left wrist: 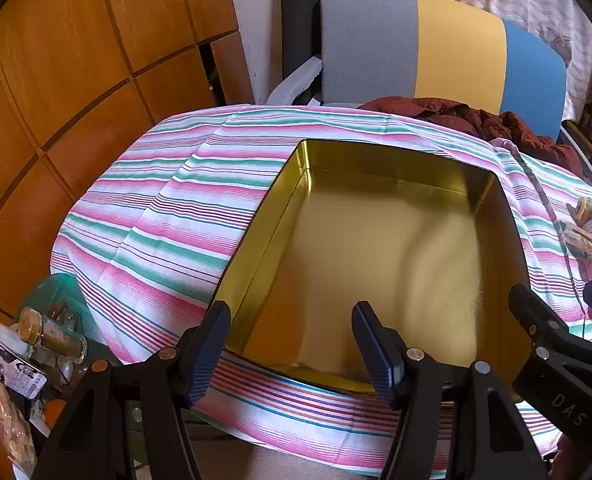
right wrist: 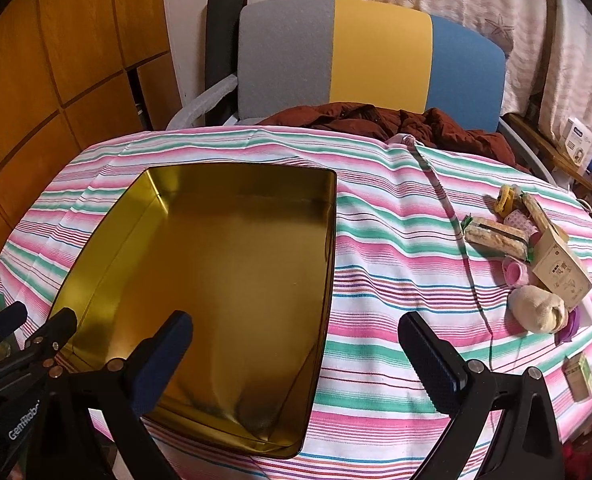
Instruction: Organize objects
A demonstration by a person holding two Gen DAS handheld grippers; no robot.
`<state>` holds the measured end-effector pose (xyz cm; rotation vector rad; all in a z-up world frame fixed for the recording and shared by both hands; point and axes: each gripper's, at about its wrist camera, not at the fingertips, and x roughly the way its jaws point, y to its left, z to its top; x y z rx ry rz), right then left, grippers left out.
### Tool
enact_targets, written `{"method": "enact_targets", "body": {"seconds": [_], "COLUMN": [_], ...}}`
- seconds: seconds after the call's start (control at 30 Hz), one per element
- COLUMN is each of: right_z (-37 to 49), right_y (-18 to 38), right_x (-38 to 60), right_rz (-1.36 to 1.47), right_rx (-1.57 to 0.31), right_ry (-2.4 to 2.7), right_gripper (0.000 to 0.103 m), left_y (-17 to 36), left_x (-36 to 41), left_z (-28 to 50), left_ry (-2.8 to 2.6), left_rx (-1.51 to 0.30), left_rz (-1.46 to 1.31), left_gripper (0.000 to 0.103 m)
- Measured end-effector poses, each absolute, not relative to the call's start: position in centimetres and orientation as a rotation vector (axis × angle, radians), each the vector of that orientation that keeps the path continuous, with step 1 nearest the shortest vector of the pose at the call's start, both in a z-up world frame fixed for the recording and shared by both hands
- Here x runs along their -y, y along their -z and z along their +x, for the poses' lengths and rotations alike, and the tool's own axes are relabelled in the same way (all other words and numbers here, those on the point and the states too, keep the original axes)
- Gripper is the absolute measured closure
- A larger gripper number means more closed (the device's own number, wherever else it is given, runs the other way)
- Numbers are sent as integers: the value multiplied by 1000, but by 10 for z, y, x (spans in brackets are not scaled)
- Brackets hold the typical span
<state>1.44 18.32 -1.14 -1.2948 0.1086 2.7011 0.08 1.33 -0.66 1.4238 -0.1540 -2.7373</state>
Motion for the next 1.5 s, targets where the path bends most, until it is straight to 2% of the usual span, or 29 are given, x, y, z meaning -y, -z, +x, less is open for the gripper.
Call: {"method": "enact_targets", "body": {"seconds": [0.43,0.63,0.73,0.9,1.13,1.43,1.5], "right_z": [18,28,33,49,76,113,122], "right_y": [4,-4,-7,-10,-12,3,13], "right_x": [-182,-195,-211,-254,-327,-454,-491], "right_rz": [-1256,-1195,-1176,-1127,-1069,-1169,-1248], "right_rx": [-113,-145,-179,-318,-348,-356,-471], "right_ry": [-2760,-2784,-2765,-2730,-2641,-2330,-2231], "right_gripper": [0,0,0,0,0,0,0], "left_y": [3,8,10,9,9,16,18], "left_x": [-9,-20,-36,-72,-123,-176,-188], "left_z": [3,3,5,16,26,39,45], "left_ry": [2732,2785,2818,2909,3028,3134,3159], "left_rx": [146,117,157,282,382,515,562], "left_rz": [1395,1475,1505,1500,1620,1820,1845], "left_gripper": [39,39,39,39,39,39,39]}}
